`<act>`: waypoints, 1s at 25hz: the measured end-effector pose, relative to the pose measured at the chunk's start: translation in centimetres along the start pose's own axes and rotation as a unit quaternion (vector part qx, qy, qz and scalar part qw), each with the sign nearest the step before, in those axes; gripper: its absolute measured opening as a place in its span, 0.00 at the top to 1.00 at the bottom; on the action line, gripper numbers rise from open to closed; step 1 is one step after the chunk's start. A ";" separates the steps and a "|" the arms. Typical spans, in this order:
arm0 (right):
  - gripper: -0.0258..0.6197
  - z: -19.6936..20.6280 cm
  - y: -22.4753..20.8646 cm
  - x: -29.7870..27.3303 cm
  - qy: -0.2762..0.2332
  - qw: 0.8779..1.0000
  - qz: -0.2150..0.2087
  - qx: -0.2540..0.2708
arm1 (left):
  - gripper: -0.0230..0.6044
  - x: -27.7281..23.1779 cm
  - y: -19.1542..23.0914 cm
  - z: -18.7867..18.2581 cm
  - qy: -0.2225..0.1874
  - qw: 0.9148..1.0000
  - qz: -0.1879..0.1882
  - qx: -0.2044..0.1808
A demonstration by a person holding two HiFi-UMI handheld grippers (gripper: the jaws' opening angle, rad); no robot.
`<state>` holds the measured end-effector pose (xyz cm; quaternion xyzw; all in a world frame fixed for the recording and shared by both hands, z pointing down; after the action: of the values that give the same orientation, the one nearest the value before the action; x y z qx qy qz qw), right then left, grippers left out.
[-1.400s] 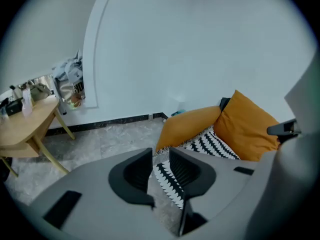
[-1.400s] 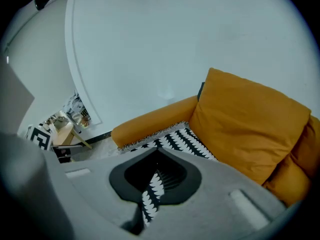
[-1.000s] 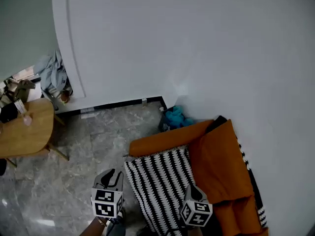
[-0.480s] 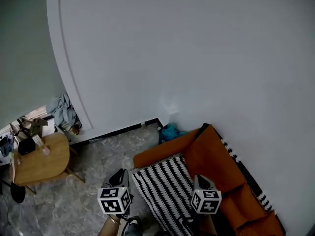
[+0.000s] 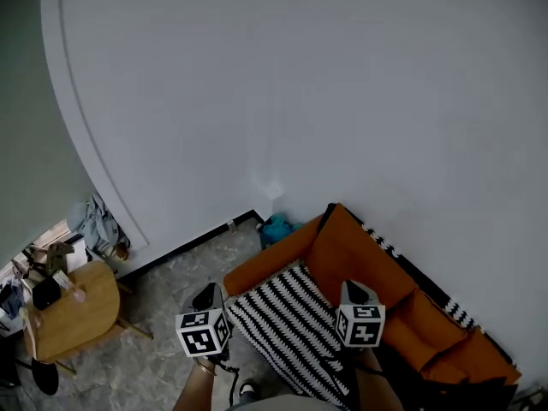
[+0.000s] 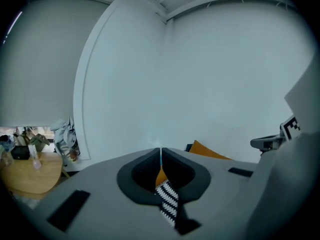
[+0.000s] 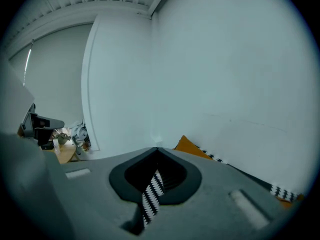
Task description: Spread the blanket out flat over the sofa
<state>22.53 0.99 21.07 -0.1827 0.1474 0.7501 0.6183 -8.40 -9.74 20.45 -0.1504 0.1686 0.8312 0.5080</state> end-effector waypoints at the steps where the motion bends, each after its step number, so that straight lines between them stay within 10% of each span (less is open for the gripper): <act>1: 0.95 0.3 -0.2 0.0 0.002 1.000 0.005 -0.004 | 0.94 -0.3 0.1 0.3 0.006 1.000 0.001 0.000; 25: 0.95 -1.1 0.3 -2.0 0.006 0.998 0.062 0.016 | 0.96 -4.4 1.4 -1.1 0.021 0.999 0.031 -0.020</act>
<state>22.68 -1.28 20.96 -0.1678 0.1746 0.7836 0.5721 -7.66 -14.31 21.48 -0.1726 0.1671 0.8463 0.4755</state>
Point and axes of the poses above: the fingertips, and each gripper's own axes: x backward along the fingers, y to its left, z out of its underside, the point moved 1 cm from there along x, backward along the fingers, and after that the axes turned 3 degrees about y, right-handed, at the moved point
